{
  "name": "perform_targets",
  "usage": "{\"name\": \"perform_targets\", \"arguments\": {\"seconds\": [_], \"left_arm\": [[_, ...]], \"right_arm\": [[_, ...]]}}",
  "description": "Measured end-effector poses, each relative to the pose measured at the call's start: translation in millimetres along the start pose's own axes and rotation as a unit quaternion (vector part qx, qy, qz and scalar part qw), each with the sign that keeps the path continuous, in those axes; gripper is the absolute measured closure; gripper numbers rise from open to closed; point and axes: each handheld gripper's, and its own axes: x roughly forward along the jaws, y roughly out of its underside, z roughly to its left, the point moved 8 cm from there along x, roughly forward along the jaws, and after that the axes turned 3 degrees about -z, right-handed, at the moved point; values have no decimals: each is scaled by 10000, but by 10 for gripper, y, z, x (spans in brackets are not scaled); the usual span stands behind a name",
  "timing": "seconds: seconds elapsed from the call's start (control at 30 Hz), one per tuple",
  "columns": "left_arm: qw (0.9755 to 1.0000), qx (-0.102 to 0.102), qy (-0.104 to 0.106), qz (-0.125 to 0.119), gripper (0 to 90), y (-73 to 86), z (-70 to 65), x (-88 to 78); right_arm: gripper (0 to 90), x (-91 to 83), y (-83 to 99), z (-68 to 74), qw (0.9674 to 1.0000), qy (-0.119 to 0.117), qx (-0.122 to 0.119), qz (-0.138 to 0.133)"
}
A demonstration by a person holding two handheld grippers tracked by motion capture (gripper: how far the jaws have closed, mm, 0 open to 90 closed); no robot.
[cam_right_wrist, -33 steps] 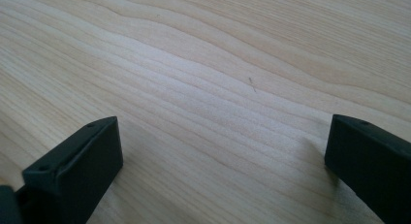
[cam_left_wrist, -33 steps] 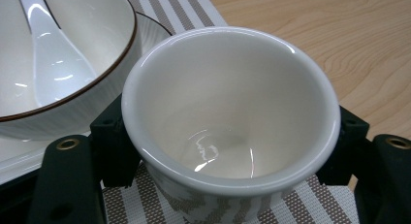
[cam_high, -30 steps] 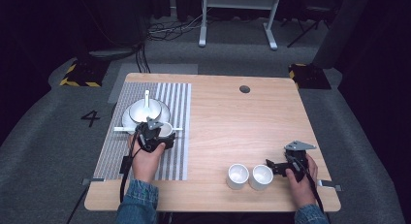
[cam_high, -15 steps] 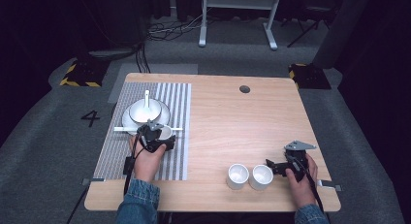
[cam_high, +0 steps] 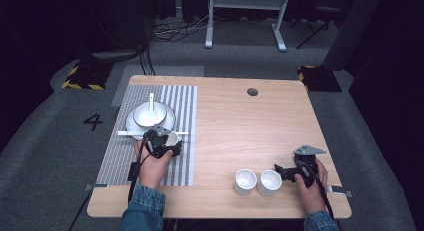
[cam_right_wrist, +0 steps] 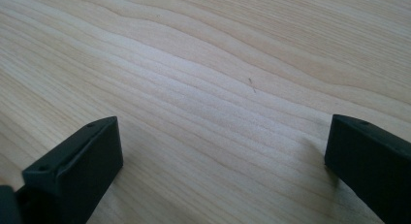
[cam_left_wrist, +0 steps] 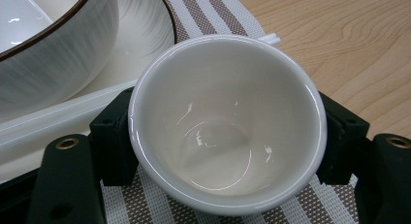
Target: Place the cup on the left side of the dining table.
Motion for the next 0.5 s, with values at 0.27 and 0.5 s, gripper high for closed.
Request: {"name": "perform_targets", "arguments": {"seconds": [0.27,0.5], "left_arm": [[10000,-49,-42,-44,258,-5,-3,-12],[9994,-86,-98,-305,229,-85,-24,-160]], "right_arm": [[1,1,0,-1,10000,2,-1,-1],[1,2,-2,-2,10000,0,-2,-1]]}}
